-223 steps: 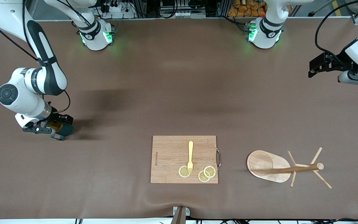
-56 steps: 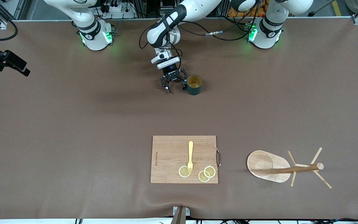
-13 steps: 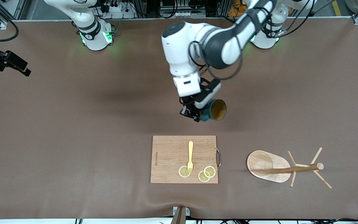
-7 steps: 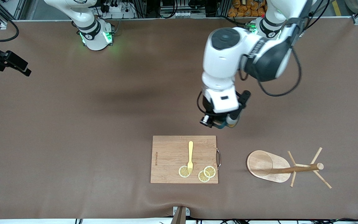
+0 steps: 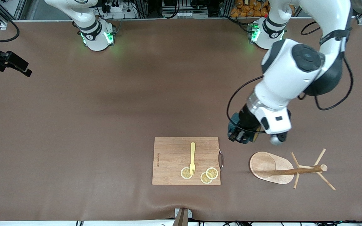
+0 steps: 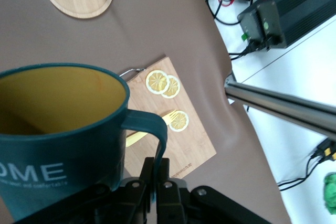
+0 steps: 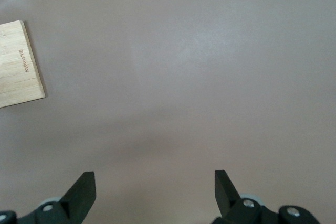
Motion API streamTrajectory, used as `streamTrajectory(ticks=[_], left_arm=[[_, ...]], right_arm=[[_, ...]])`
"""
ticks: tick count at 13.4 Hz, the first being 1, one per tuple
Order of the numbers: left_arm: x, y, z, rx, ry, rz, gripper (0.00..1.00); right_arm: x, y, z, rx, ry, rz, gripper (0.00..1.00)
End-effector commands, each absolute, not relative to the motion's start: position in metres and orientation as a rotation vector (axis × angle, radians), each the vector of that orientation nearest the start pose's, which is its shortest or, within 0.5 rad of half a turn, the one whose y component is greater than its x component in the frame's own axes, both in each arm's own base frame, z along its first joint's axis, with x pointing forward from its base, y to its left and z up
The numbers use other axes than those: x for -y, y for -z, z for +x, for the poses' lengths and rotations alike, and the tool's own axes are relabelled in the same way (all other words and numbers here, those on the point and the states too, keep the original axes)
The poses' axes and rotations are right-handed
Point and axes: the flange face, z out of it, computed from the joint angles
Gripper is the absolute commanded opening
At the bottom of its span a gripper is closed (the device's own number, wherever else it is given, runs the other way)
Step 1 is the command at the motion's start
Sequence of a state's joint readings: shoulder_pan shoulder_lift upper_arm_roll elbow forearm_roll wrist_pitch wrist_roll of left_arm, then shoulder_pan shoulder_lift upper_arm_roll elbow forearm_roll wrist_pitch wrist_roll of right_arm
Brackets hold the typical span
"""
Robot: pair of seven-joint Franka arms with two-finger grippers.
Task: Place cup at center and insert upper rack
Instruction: 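Carry the mug with the left gripper toward the wooden mug stand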
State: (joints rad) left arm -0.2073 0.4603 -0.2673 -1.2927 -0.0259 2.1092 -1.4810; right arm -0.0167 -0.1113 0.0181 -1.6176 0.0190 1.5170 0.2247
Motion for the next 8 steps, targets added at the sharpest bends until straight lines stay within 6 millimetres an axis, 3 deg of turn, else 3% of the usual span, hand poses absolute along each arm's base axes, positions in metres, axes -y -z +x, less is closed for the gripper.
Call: streamTrajectory(ticks=[1, 8], left_arm=[[0.261, -0.544, 0.669, 1.871, 0.117, -3.093, 0.00], [0.153, -0.548, 0.702, 1.946, -0.066, -3.311, 0.00]], right_arm=[[-0.001, -0.658, 0.513, -0.357, 0.011, -3.117, 1.00], [-0.002, -0.658, 0.513, -0.356, 0.012, -3.121, 1.00]])
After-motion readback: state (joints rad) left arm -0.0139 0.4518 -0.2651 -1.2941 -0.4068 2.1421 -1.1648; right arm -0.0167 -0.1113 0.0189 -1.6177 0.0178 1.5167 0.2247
